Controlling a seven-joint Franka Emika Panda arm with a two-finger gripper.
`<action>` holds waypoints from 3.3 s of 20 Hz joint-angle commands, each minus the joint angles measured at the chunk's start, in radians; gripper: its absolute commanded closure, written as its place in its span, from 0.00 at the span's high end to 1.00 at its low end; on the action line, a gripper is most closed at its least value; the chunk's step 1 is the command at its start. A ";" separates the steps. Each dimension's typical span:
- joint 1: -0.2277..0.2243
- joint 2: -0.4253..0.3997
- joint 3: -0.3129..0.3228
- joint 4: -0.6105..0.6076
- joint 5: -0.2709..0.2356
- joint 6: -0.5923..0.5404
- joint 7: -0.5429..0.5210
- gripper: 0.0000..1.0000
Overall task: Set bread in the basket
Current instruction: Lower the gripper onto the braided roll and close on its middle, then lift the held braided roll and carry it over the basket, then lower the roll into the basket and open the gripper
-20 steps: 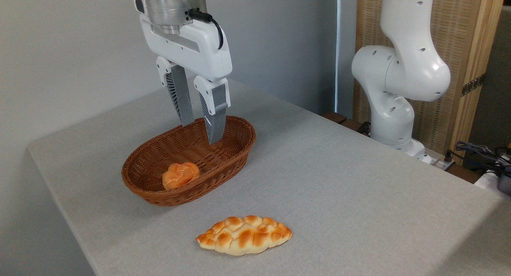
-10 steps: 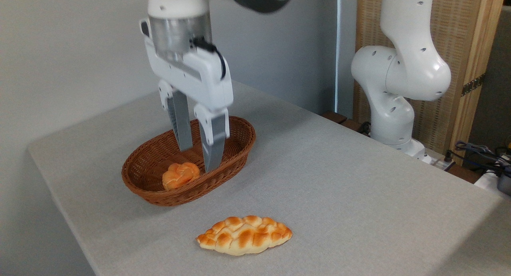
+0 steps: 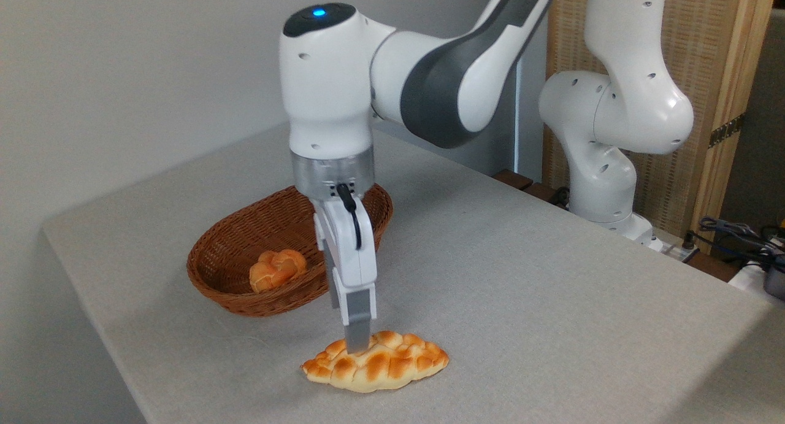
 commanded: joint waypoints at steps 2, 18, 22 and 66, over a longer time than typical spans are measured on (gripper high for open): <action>0.002 0.019 0.018 -0.031 0.159 0.037 0.048 1.00; 0.002 0.069 0.016 -0.034 0.178 0.041 0.045 0.42; 0.002 0.069 0.016 -0.034 0.178 0.041 0.045 0.42; -0.014 -0.015 -0.352 0.181 -0.113 -0.440 -0.673 1.00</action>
